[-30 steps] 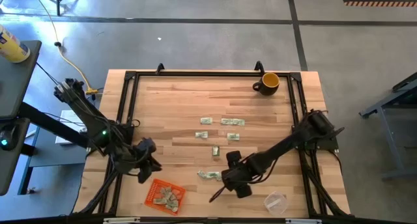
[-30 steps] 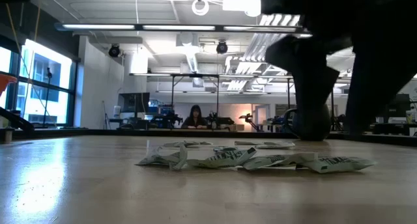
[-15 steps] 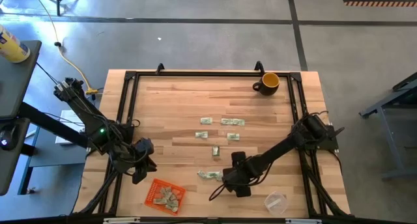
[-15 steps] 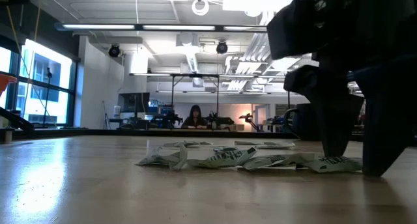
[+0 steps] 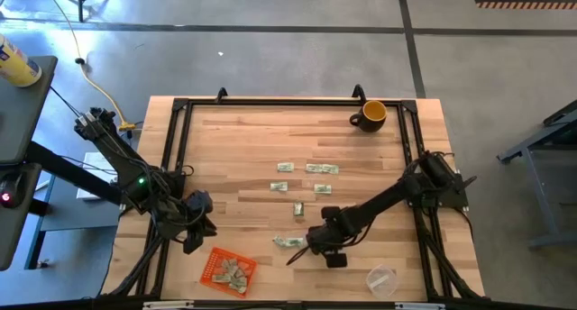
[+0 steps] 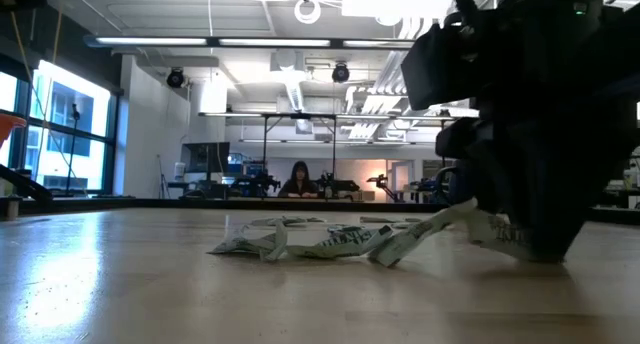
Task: Pick and place items into bin
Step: Put the white stevia packet into the orange bin
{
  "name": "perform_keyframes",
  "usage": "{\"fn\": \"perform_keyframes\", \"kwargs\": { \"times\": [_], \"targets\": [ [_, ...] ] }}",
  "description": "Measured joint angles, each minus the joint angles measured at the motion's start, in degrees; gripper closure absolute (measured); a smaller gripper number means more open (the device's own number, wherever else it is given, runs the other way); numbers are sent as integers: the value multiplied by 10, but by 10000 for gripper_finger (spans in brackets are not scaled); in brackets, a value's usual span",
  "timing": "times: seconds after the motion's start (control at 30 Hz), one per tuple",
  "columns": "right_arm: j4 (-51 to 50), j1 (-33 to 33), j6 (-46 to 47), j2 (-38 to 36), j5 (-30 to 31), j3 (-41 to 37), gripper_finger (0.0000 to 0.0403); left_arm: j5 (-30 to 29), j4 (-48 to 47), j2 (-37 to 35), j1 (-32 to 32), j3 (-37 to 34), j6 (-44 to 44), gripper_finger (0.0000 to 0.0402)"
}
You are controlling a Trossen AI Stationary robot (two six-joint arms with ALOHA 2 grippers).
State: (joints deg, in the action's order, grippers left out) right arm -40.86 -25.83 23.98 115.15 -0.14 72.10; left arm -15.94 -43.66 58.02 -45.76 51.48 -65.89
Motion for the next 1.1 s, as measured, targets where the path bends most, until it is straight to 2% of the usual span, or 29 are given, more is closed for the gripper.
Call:
{"fn": "perform_keyframes", "kwargs": {
  "times": [0.1,0.33,0.43,0.57,0.73,0.93,1.0,1.1],
  "targets": [
    [0,3,0,-4,-2,0,397,-8,-8,0,0,0,-2,284],
    [-27,12,104,-66,21,7,401,-55,-10,0,8,0,23,284],
    [-14,37,152,-87,24,35,400,-62,-6,0,50,0,48,284],
    [16,73,151,-89,35,89,401,-74,14,0,118,0,90,278],
    [28,107,139,-91,42,143,402,-28,76,0,194,0,134,229],
    [38,121,123,-92,43,171,402,-30,125,1,200,0,225,143],
    [56,124,120,-92,37,170,402,-32,147,12,200,0,267,127],
    [91,124,118,-92,28,170,402,-33,187,34,208,-1,328,125]
  ]
}}
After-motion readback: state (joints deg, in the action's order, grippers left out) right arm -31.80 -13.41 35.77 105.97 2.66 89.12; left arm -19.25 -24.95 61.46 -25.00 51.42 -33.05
